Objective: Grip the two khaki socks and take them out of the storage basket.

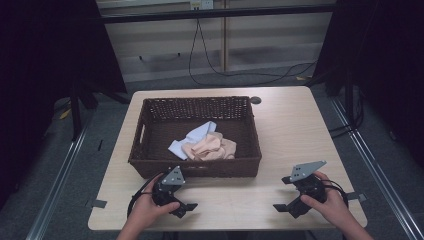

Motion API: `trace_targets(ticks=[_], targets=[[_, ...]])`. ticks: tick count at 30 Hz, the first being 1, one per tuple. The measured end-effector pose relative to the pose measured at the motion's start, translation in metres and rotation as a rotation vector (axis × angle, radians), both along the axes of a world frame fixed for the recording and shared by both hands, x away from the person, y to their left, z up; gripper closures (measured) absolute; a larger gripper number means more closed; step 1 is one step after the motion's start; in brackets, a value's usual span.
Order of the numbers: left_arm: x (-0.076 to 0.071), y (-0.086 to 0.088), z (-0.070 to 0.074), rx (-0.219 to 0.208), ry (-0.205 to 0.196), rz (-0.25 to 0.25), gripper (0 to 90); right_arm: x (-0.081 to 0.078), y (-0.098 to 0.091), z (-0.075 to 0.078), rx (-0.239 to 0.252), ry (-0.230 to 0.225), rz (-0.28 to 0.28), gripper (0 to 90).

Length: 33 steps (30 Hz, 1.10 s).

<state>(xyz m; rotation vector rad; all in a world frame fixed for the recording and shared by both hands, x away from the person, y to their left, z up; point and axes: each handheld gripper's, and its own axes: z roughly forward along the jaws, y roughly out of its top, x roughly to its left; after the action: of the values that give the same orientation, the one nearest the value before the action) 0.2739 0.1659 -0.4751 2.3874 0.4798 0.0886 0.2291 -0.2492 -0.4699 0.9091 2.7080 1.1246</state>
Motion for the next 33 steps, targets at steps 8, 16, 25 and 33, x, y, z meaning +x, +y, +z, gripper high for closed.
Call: trace_targets(ticks=[8,16,25,33], targets=[[0.000,-0.005,0.005,0.040,0.030,-0.011,3.8,0.000,0.001,-0.002,-0.010,0.012,0.017,2.3],[0.008,-0.012,0.019,0.108,0.114,-0.050,4.0,-0.001,0.003,-0.005,-0.022,0.025,0.032,2.3],[0.020,-0.012,0.041,0.131,0.193,-0.056,5.9,-0.001,0.004,-0.008,-0.028,0.034,0.036,2.3],[0.021,-0.014,0.058,0.110,0.256,-0.082,4.2,-0.001,0.005,-0.010,-0.025,0.038,0.039,2.3]])
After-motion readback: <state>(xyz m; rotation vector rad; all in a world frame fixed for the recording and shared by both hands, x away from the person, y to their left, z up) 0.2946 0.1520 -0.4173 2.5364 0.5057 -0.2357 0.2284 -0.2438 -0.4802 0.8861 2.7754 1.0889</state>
